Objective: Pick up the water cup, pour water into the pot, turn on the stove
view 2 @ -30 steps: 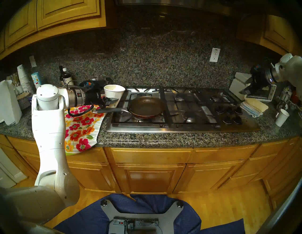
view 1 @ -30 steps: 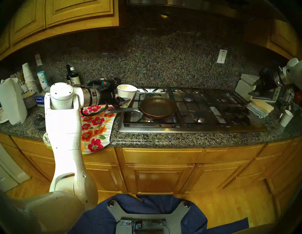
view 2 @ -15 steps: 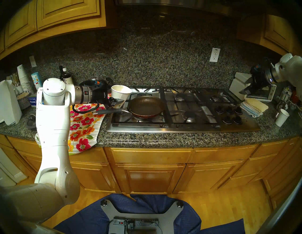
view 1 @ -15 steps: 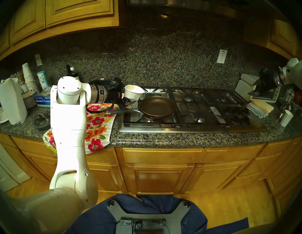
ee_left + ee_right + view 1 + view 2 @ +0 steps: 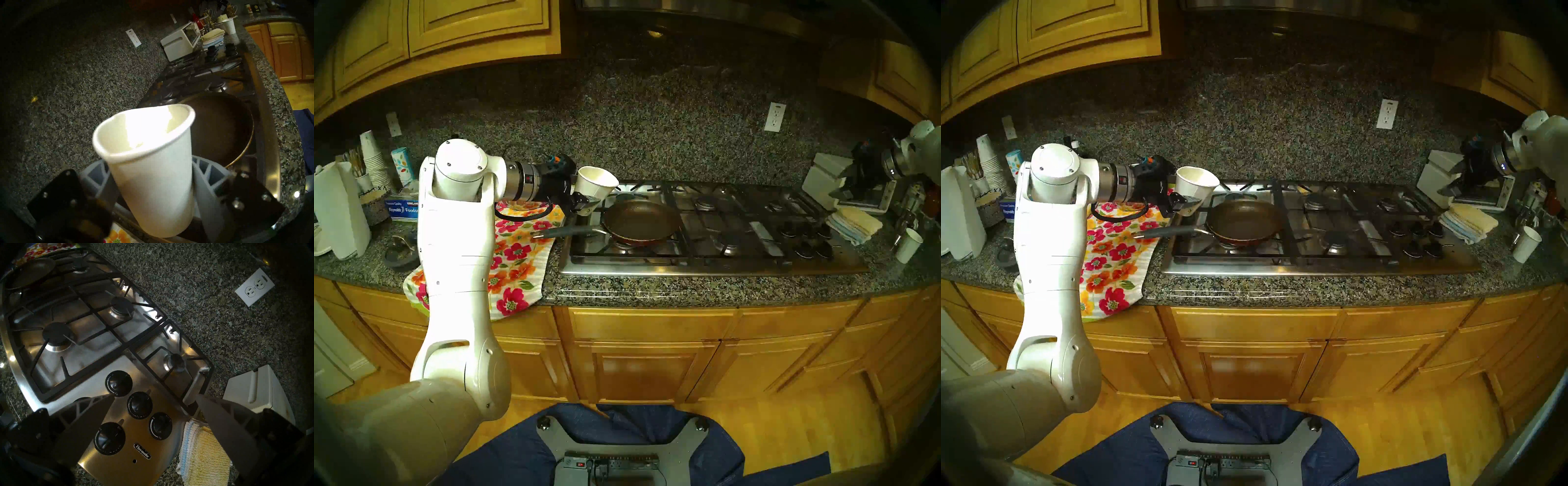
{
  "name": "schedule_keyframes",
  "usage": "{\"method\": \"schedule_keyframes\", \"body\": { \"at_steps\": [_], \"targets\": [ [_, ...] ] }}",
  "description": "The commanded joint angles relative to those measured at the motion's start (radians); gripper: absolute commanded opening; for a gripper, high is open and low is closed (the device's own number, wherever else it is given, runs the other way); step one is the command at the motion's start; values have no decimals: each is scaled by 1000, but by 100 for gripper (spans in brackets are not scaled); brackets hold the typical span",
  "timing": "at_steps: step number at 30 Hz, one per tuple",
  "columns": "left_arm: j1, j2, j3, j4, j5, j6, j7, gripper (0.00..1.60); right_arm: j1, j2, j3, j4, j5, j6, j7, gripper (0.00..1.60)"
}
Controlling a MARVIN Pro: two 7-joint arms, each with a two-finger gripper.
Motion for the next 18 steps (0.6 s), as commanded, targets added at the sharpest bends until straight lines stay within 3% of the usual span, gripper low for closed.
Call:
{"method": "schedule_keyframes", "body": {
  "at_steps": [1,9,18],
  "targets": [
    [-91,35,33,-3,-1,1,4,91,32,-2,-1,24,2,-1,-3,160],
    [-125,64,76,35,-1,5,4,80,32,-2,-1,24,2,-1,-3,160],
    [-174,92,122,85,-2,-1,4,81,32,-2,-1,24,2,-1,-3,160]
  ]
}}
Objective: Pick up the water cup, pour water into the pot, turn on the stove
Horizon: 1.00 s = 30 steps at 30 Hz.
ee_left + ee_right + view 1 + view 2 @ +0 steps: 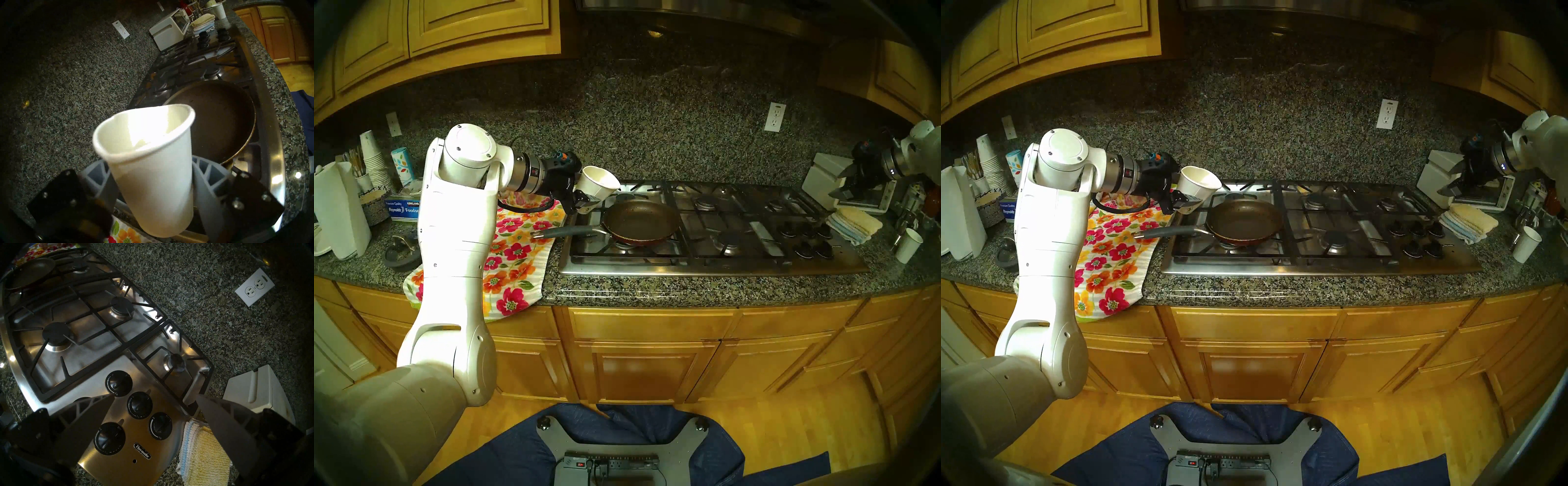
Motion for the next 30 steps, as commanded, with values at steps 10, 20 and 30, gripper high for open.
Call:
{"method": "schedule_keyframes", "body": {
  "at_steps": [10,20,30],
  "targets": [
    [-157,47,58,125,-4,-35,3,80,32,-2,-1,24,2,-1,-3,160],
    [-206,46,110,192,-7,-79,3,80,32,-2,-1,24,2,-1,-3,160],
    [-227,46,154,205,-14,-113,3,80,32,-2,-1,24,2,-1,-3,160]
  ]
}}
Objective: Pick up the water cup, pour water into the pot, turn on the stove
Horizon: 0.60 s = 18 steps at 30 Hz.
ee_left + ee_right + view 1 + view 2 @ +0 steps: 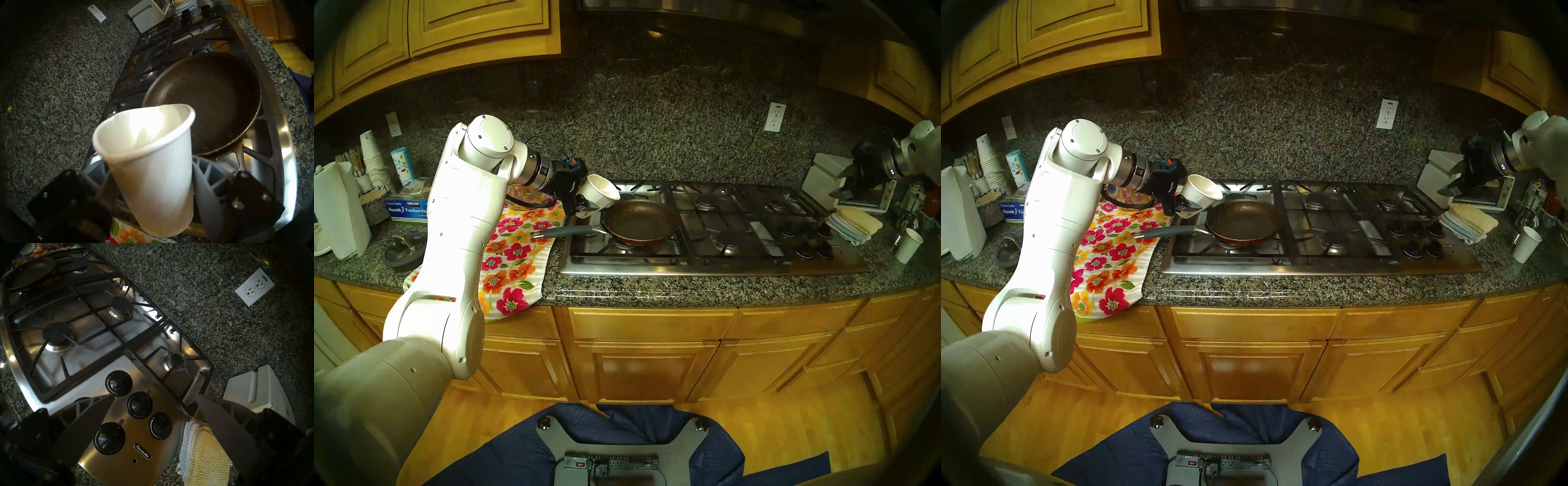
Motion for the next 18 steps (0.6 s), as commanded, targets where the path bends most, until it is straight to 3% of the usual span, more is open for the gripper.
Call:
{"method": "schedule_keyframes", "body": {
  "at_steps": [1,18],
  "targets": [
    [-88,-3,9,-12,-13,-21,3,80,32,-2,-1,24,2,-1,-3,160],
    [-120,20,57,34,-12,-93,3,79,32,-2,-1,24,2,-1,-3,160]
  ]
}}
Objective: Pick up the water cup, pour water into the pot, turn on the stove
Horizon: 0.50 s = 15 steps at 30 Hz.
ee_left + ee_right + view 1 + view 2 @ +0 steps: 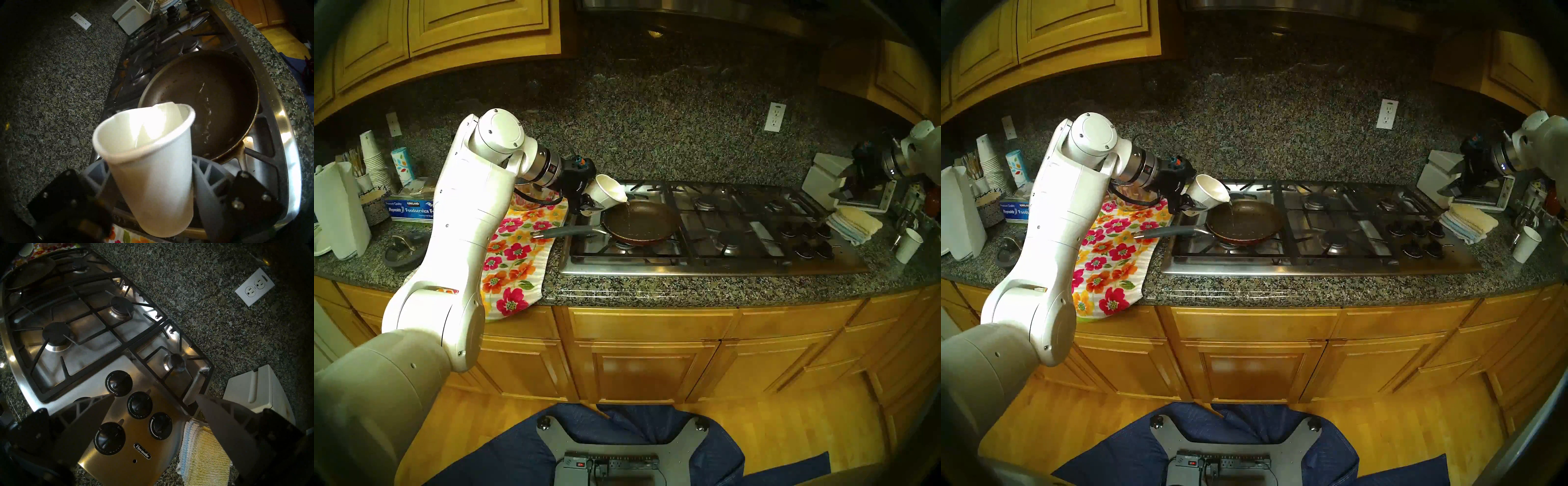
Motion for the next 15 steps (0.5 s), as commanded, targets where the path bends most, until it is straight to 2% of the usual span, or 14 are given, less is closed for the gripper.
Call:
{"method": "schedule_keyframes", "body": {
  "at_steps": [1,15],
  "targets": [
    [-84,11,-1,3,-11,-27,3,79,32,-2,-1,24,2,-1,-3,160],
    [-103,23,31,20,-15,-87,3,78,32,-2,-1,24,2,-1,-3,160]
  ]
}}
